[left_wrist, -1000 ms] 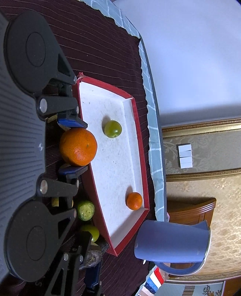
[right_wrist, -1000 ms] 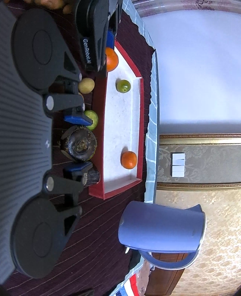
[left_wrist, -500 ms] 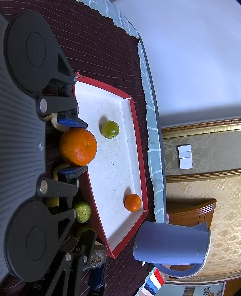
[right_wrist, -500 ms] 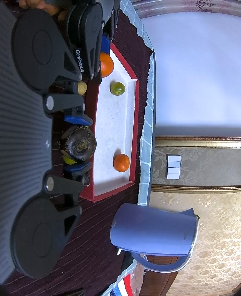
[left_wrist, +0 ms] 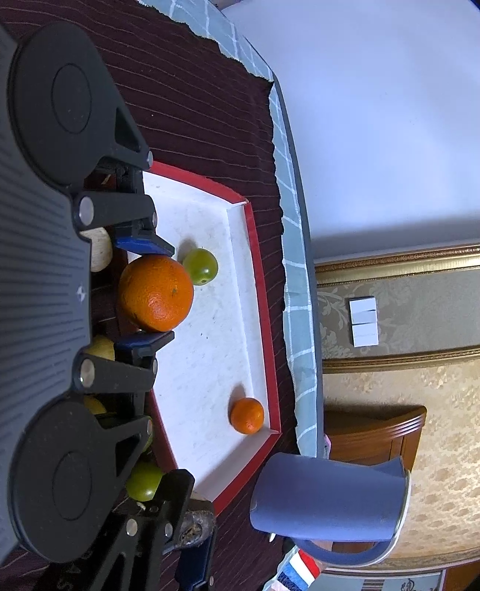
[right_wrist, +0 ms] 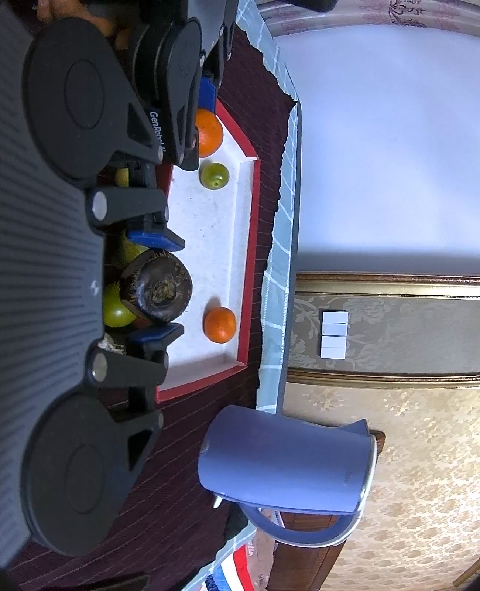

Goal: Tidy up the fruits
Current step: 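Lift the orange with the left gripper while the right gripper lifts the dark slice, then carry the orange over the tray with the left gripper while the right carries the dark slice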

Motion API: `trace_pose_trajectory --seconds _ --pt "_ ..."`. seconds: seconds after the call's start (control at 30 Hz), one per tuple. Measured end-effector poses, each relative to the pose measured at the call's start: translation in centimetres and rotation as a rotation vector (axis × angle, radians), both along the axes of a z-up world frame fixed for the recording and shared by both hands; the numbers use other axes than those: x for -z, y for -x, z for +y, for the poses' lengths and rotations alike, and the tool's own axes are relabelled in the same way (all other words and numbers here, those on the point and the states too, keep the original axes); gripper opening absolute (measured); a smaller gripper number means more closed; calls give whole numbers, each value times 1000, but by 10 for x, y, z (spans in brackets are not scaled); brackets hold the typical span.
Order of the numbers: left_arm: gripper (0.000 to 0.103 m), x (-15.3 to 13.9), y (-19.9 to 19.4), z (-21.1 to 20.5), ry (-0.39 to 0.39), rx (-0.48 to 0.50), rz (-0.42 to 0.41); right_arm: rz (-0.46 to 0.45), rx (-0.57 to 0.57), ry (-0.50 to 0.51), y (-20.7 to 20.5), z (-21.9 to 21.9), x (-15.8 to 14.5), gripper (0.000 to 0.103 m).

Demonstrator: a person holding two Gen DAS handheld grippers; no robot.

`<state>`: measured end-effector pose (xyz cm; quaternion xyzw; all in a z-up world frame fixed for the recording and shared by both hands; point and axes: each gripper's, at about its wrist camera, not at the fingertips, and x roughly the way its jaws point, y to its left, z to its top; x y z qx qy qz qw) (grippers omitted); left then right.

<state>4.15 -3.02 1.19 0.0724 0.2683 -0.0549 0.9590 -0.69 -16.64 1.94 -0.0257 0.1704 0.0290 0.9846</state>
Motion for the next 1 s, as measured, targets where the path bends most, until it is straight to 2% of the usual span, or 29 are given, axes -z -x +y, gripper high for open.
trace_pose_trajectory --seconds 1.0 --pt "41 0 -42 1 -19 -48 29 16 12 3 -37 -1 -11 40"
